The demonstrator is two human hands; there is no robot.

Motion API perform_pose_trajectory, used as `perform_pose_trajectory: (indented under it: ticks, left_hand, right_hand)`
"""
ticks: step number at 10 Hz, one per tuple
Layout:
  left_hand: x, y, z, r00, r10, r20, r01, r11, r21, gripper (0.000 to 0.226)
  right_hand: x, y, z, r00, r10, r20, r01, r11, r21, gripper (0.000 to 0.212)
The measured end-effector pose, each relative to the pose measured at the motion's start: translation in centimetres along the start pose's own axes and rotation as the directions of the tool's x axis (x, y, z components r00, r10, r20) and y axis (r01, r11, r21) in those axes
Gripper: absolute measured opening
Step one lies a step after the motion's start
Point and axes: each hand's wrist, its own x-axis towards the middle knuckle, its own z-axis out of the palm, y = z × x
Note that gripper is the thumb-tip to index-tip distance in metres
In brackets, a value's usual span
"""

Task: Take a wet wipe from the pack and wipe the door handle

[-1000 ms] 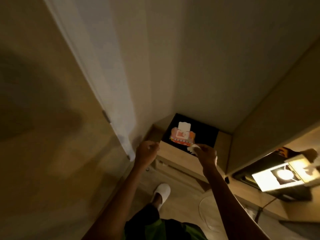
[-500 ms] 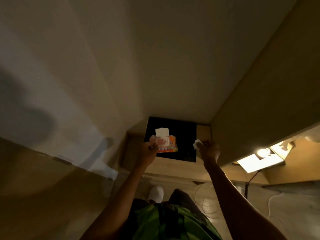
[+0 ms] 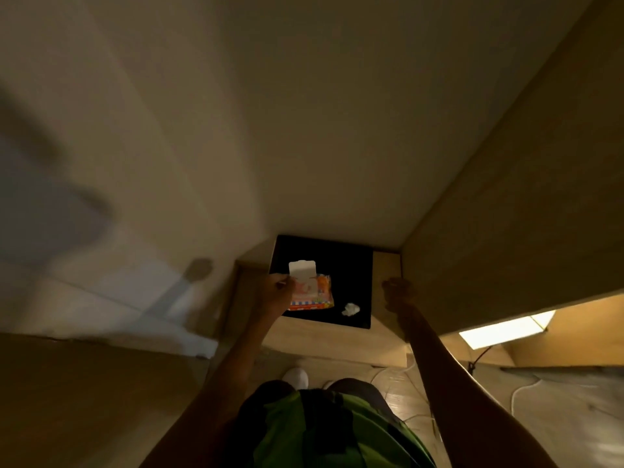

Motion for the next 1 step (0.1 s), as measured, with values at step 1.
perform_pose_trajectory:
  ticks: [1]
  left_hand:
    - [0.05,-0.41,0.02,0.999,-0.053,-0.006,0.053,0.998,-0.015,0.026]
  right_hand:
    - [-1.43,-2.80,-1.90,0.961,-0.276,-0.024,0.274,0.935,0.224,0.056]
